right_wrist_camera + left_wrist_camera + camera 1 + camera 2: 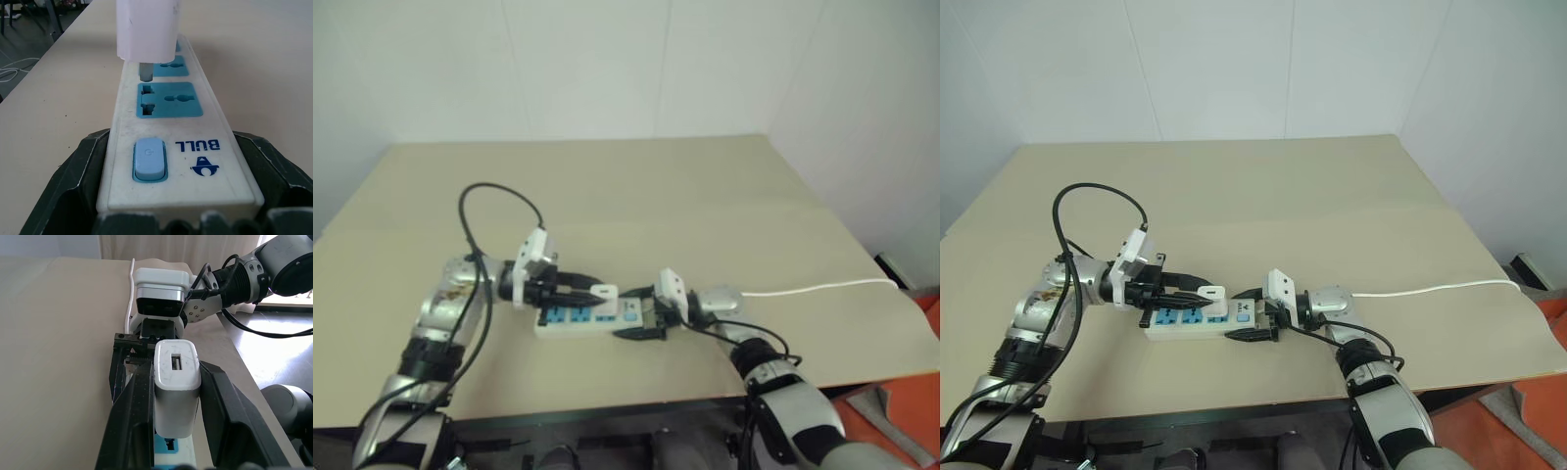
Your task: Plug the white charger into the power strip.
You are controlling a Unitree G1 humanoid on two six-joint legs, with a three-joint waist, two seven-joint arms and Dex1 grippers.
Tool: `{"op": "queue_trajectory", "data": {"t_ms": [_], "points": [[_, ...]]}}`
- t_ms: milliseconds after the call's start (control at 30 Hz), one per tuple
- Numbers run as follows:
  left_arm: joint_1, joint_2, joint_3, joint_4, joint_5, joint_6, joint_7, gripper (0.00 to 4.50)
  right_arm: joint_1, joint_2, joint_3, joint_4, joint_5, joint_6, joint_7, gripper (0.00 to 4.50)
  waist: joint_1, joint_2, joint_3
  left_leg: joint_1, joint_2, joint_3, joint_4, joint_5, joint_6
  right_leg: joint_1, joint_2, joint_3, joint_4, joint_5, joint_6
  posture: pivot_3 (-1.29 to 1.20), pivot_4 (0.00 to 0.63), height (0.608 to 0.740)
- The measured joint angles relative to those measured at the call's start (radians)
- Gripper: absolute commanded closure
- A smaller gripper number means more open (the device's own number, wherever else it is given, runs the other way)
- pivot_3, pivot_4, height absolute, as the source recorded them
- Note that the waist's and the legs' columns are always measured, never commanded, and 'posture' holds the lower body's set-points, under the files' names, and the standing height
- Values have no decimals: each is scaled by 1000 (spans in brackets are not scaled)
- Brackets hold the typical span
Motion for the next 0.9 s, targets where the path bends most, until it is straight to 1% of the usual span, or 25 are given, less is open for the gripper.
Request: {"op": "queue_trajectory", "data": {"t_ms": [267,900], "points": [[22,-11,-11,1,18,-21,6,3528,0,0,0,0,0,0,0,1087,0,0,0,0,0,0,0,0,0,0,0,0,0,0,0,0,150,740],[22,-21,-18,25,37,-49,20,3528,1,-1,0,-2,0,0,0,1087,0,0,0,0,0,0,0,0,0,0,0,0,0,0,0,0,150,740]]}}
